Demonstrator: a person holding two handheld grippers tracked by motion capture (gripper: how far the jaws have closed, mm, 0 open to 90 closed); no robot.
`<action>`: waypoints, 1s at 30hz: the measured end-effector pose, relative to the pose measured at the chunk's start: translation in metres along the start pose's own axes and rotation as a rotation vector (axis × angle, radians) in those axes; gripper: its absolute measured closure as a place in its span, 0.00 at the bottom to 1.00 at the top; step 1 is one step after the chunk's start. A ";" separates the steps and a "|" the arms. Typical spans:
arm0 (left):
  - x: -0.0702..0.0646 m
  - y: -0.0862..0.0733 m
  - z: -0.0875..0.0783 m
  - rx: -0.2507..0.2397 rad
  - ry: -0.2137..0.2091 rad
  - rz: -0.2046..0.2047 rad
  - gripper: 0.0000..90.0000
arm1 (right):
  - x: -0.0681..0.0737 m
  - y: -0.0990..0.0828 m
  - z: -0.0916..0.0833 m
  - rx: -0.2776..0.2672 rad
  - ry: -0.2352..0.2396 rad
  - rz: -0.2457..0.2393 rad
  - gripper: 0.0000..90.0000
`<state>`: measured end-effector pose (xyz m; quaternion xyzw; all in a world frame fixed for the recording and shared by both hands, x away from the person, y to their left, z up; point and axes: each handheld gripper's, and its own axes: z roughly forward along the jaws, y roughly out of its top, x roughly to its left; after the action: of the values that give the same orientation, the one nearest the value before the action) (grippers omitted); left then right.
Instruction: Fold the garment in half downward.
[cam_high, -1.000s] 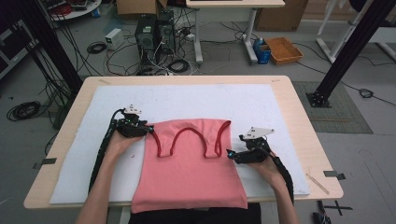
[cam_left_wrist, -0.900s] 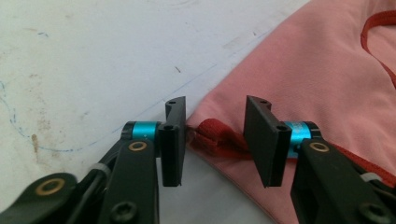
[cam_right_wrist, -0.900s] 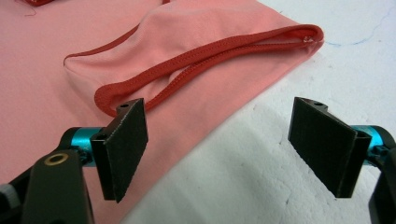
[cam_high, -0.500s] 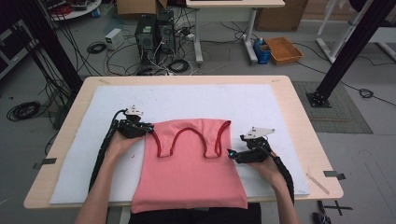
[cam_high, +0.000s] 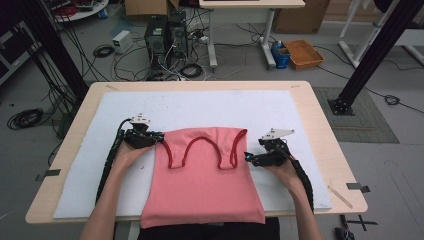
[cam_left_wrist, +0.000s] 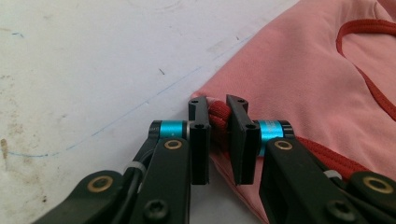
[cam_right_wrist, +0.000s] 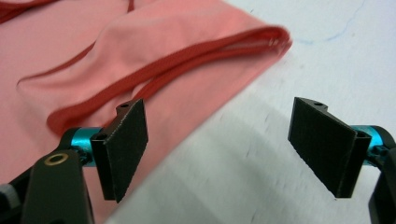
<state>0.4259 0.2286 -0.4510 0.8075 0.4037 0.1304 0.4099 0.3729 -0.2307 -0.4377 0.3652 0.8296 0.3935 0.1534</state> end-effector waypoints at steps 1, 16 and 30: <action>0.000 0.000 0.000 0.001 -0.001 -0.001 0.89 | -0.001 0.004 0.001 -0.001 -0.002 0.002 0.22; -0.001 0.001 0.000 0.006 0.009 0.014 0.88 | -0.036 0.061 0.048 0.075 -0.064 0.028 0.35; -0.002 0.000 0.000 0.006 0.011 0.011 0.88 | -0.040 0.053 0.065 0.141 -0.015 0.049 0.57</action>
<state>0.4251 0.2273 -0.4504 0.8102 0.4018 0.1361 0.4046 0.4613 -0.2026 -0.4401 0.3983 0.8449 0.3349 0.1238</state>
